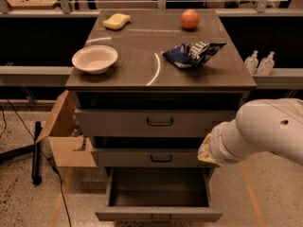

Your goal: Close bottom drawer

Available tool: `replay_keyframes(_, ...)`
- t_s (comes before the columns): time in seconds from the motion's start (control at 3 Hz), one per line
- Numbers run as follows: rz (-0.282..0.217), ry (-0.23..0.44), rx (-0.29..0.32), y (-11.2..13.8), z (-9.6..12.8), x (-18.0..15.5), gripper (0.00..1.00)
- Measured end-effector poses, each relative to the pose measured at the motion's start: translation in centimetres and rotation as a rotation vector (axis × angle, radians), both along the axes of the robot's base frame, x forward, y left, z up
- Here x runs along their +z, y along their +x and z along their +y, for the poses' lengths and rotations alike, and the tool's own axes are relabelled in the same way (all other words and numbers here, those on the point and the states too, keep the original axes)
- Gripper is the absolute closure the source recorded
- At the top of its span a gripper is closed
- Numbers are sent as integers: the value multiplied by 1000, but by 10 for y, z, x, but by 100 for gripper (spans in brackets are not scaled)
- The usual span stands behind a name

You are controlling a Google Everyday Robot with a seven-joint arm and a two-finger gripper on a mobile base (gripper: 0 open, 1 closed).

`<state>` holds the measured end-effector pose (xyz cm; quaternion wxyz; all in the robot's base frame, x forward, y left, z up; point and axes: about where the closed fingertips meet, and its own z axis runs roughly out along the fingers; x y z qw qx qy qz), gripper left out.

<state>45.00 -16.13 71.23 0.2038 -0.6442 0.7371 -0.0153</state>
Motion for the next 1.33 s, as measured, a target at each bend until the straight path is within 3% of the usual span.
replay_keyframes(0.67, 87, 11, -2, -15, -3, -96, 100)
replay_keyframes(1.0, 109, 48, 14, -24, -2, -159, 100)
replay_keyframes(1.33, 96, 71, 30, -28, 1, -224, 100)
